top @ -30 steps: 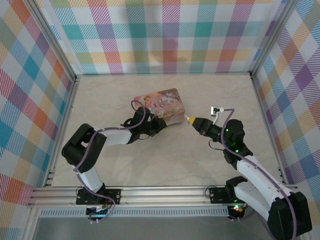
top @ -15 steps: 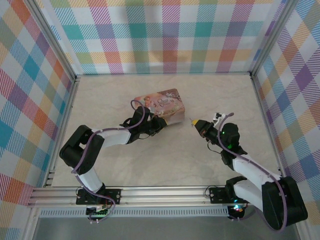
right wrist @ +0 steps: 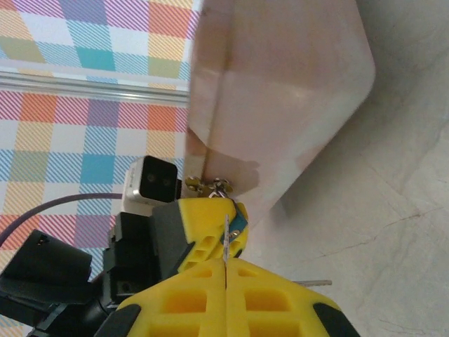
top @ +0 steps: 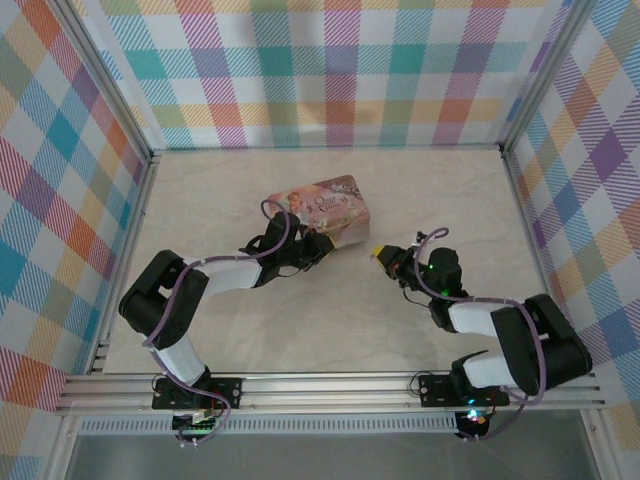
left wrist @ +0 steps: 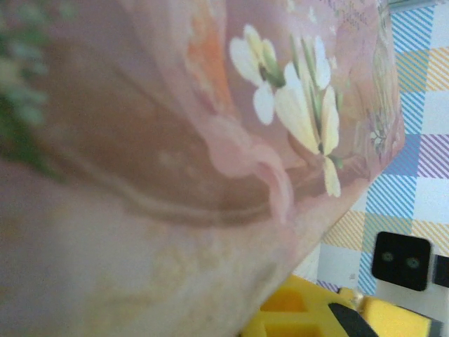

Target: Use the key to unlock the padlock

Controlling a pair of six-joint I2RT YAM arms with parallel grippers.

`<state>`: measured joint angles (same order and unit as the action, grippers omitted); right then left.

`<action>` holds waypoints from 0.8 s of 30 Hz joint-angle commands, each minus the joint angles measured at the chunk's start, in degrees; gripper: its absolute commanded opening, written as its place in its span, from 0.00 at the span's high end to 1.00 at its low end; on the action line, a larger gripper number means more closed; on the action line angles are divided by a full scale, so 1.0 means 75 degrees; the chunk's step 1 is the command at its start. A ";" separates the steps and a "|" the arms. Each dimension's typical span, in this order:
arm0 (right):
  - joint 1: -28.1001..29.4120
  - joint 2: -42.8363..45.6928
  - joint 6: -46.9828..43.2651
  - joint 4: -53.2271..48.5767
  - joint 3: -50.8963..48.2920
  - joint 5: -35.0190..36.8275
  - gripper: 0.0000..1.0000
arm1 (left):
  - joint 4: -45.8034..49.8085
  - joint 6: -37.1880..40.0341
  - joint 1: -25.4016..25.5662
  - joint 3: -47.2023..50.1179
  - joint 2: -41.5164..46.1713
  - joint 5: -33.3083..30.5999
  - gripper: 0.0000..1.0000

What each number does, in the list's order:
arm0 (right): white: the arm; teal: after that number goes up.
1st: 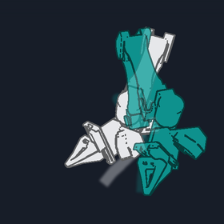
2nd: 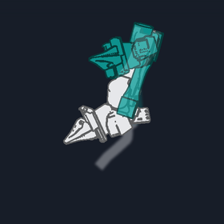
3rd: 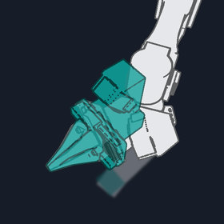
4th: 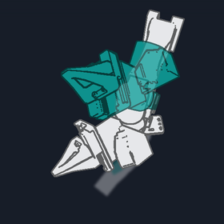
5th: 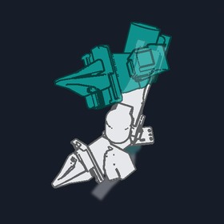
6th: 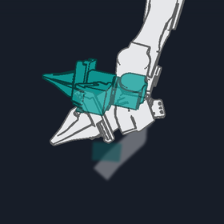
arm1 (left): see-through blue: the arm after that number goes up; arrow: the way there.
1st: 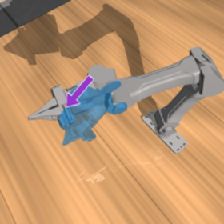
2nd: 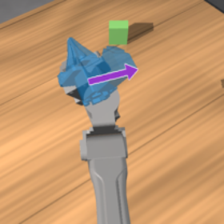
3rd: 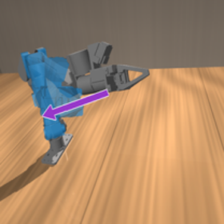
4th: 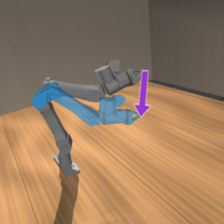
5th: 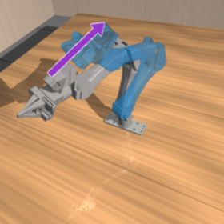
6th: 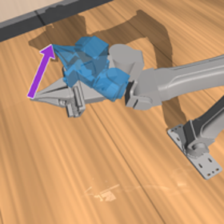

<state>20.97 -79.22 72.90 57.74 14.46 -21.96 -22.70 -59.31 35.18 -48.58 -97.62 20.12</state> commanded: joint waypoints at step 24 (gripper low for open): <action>0.1165 -0.2704 0.1341 0.3060 0.0838 0.0030 1.00 | -0.1351 -0.0459 0.0105 -0.0039 0.0034 0.0388 0.92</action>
<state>29.50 -98.72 82.13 77.14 19.66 -21.89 -27.35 -60.90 35.18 -48.58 -97.65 20.56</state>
